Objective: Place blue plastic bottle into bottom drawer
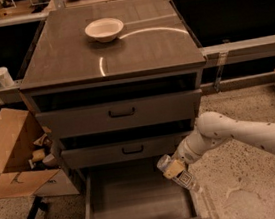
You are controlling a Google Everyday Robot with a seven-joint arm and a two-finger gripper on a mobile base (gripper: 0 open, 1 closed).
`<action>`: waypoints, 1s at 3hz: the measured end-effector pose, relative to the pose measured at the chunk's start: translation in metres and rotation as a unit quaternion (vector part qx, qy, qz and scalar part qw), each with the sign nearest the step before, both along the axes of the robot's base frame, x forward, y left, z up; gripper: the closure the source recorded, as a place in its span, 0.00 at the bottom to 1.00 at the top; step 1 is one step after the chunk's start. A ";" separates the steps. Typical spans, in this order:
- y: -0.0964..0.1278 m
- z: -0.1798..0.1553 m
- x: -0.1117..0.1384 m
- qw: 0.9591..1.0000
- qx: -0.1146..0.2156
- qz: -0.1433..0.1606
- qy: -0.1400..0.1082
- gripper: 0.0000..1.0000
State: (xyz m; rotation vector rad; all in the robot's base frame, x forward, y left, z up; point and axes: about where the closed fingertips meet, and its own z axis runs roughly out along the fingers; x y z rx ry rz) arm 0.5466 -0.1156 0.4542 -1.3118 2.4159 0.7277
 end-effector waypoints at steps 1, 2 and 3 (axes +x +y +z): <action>0.001 -0.054 0.022 1.000 0.002 -0.007 -0.006 1.00; 0.007 -0.120 0.037 1.000 0.018 -0.021 0.005 1.00; 0.012 -0.176 0.044 0.998 0.037 -0.042 0.024 1.00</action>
Offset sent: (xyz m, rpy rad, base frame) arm 0.0572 0.0098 -0.2037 0.0770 0.0387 -0.0854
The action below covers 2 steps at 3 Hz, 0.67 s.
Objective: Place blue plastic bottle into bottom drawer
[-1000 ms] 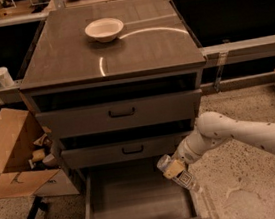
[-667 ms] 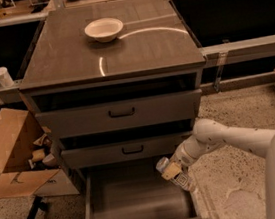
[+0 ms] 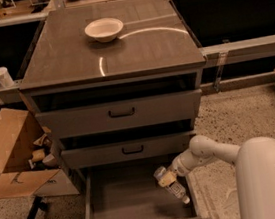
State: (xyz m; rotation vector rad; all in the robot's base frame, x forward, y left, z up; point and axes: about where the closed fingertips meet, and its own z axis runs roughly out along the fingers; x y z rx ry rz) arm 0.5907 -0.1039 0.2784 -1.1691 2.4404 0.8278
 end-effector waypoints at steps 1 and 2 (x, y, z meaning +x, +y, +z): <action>0.004 -0.043 0.003 0.999 0.020 -0.031 0.016 0.81; 0.013 -0.075 0.005 0.997 0.036 -0.051 0.039 0.58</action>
Offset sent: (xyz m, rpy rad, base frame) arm 0.0126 0.0187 -0.1096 0.1072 0.1273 -0.1585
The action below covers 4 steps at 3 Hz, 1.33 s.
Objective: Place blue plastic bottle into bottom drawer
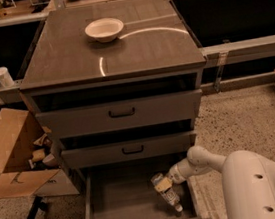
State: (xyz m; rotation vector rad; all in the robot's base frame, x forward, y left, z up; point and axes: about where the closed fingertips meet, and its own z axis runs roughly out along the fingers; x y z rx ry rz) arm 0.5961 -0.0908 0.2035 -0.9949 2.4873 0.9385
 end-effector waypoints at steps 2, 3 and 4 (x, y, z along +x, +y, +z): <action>-0.006 -0.023 0.020 1.000 0.019 -0.016 0.010 0.04; -0.026 -0.016 0.027 0.999 0.039 -0.030 -0.006 0.00; -0.050 0.006 0.026 0.997 0.060 -0.040 -0.033 0.00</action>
Offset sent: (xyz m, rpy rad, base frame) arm 0.0386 -0.0226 -0.0261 0.0545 0.0059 -0.0538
